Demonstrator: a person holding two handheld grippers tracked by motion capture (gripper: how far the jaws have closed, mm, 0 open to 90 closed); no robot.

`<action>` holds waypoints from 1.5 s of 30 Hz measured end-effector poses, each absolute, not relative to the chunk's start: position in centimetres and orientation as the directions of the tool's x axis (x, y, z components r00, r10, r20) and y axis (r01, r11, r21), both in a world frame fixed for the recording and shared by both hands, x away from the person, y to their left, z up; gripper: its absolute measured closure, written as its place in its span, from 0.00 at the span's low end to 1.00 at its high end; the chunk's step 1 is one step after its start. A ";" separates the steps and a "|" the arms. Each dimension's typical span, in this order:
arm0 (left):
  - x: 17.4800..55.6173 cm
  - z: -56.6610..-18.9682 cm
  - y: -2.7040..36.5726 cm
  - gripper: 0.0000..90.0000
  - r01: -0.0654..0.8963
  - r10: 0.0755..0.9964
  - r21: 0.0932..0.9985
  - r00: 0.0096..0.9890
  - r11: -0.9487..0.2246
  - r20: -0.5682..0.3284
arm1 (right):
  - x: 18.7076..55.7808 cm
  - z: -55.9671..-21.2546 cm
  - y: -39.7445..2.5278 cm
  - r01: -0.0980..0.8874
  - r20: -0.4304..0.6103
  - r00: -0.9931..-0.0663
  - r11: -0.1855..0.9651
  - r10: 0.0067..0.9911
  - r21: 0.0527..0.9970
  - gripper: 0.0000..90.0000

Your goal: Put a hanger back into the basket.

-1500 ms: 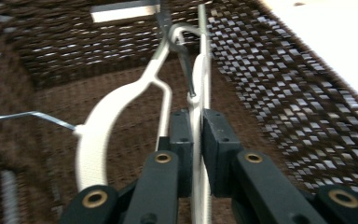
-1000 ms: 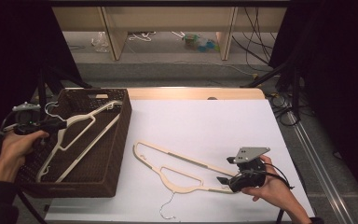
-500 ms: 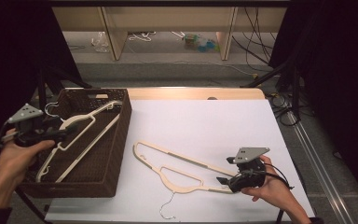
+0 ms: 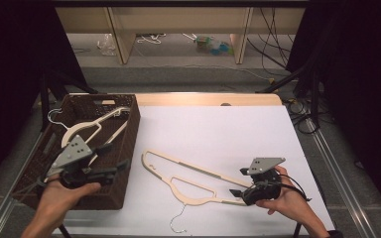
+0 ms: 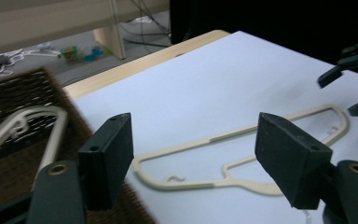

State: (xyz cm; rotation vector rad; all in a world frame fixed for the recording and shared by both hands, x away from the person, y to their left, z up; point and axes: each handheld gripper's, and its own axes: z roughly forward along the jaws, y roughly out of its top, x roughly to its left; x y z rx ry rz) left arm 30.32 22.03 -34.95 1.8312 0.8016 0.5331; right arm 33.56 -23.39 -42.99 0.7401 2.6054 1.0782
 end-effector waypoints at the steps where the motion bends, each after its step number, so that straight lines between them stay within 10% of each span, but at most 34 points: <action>1: 30.3 -34.9 22.0 0.31 0.280 0.733 0.925 0.680 -0.256 -0.003 | 33.6 -43.0 -23.4 0.365 -0.015 -0.847 0.602 0.531 0.710 0.26; 45: 29.1 -43.7 16.2 0.18 0.339 0.644 0.897 0.760 -0.284 -0.084 | 32.7 -44.8 -20.1 0.297 -0.042 -0.918 0.754 0.394 0.586 0.24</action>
